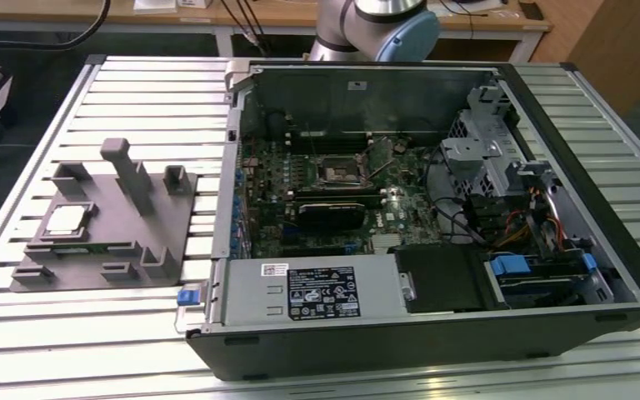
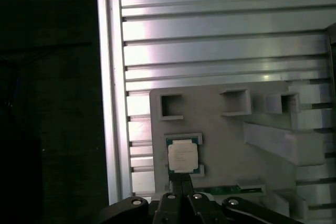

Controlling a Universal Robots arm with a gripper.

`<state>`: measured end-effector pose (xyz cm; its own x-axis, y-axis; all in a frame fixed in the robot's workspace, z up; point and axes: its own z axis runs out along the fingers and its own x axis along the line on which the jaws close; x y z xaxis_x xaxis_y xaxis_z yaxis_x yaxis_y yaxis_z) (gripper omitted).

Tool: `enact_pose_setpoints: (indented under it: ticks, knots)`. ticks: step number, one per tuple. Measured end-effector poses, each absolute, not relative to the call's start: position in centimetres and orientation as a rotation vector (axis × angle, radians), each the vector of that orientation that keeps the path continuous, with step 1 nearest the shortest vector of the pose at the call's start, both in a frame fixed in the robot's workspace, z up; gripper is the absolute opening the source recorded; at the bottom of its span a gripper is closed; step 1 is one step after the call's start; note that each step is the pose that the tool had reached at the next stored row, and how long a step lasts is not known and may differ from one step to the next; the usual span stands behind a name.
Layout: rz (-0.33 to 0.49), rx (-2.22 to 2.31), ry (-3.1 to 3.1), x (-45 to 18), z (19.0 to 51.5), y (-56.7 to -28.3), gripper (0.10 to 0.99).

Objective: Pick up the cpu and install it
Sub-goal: 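Pick up the cpu and move it towards the insertion slot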

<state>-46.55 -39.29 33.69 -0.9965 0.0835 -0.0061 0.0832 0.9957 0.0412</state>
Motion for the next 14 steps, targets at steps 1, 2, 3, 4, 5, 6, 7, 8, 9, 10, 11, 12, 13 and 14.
enact_pose_setpoints:
  ticks: [1, 2, 3, 4, 5, 6, 7, 8, 9, 10, 11, 12, 13, 14]
  knots:
    - [0.064, 0.130, 3.130, -46.5, 33.6, -39.3, 0.169]
    - [0.064, 0.130, 3.131, -46.5, 33.4, -39.3, 0.169]
    - [0.064, 0.129, 3.131, -46.5, 33.3, -39.4, 0.231]
    - [0.064, 0.128, 3.131, -46.5, 33.1, -39.4, 0.290]
    - [0.064, 0.127, 3.131, -46.5, 33.0, -39.5, 0.290]
    - [0.064, 0.127, 3.131, -46.5, 32.8, -39.5, 0.349]
    - [0.064, 0.127, 3.131, -46.5, 32.7, -39.5, 0.408]
    - [0.064, 0.126, 3.136, -46.5, 32.6, -39.6, 0.408]
    - [0.064, 0.126, 3.143, -46.5, 32.5, -39.6, 0.467]
    - [0.064, 0.125, 3.147, -46.5, 32.4, -39.7, 0.525]
    - [0.064, 0.123, 3.150, -46.5, 32.3, -39.8, 0.580]
    - [0.063, 0.122, 3.153, -46.5, 32.3, -39.8, 0.580]
    - [0.063, 0.121, 3.155, -46.5, 32.2, -39.9, 0.639]
    - [0.063, 0.121, 3.159, -46.4, 32.2, -39.9, 0.639]
